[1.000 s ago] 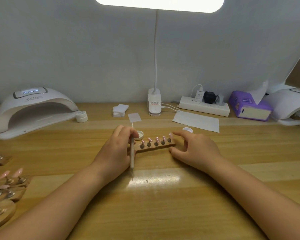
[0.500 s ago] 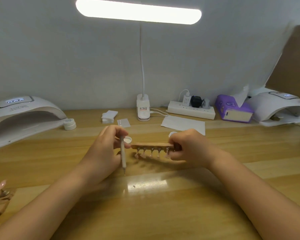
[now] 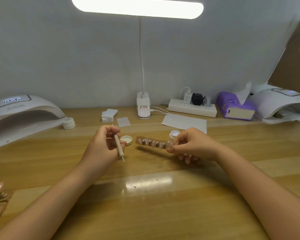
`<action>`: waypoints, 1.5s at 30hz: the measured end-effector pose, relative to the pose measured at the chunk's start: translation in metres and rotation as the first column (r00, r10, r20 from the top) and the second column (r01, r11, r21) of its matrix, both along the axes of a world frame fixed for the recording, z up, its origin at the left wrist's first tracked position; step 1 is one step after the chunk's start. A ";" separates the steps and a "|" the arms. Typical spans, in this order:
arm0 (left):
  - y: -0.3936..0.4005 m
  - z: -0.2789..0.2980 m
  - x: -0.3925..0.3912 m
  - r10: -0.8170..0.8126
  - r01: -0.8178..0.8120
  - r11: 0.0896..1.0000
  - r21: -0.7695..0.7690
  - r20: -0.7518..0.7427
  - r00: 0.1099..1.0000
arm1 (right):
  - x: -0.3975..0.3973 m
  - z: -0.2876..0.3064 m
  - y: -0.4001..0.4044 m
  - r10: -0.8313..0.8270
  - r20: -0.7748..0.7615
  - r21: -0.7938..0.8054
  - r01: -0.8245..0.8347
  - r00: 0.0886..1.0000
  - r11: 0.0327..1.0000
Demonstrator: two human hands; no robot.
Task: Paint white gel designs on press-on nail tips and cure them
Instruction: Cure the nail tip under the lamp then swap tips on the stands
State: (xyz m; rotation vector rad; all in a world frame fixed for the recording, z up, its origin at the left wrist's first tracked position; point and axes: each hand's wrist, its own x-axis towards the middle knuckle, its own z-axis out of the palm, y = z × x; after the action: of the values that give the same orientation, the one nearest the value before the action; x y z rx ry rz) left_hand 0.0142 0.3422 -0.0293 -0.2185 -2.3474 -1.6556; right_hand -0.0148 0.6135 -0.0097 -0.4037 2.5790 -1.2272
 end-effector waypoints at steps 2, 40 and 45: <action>0.003 0.005 0.000 0.040 -0.039 0.998 0.042 -0.025 0.999 | 0.002 0.008 0.004 -0.012 0.064 -0.108 0.019 0.998 0.994; 0.291 -0.014 -0.023 -0.588 0.573 0.758 0.313 -0.056 0.807 | -0.057 -0.015 0.335 -0.838 0.487 -0.527 0.848 0.246 -0.058; 0.297 -0.016 -0.025 -0.540 0.529 0.789 0.313 -0.058 0.839 | -0.079 -0.013 0.345 -0.851 0.463 -0.392 0.918 0.249 0.055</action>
State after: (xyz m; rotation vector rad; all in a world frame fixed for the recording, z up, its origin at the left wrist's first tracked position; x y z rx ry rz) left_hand -0.0104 0.6391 -0.0457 -0.8669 -2.1071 -2.2779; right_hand -0.0937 0.9586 -0.0229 1.4851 2.0602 -2.3579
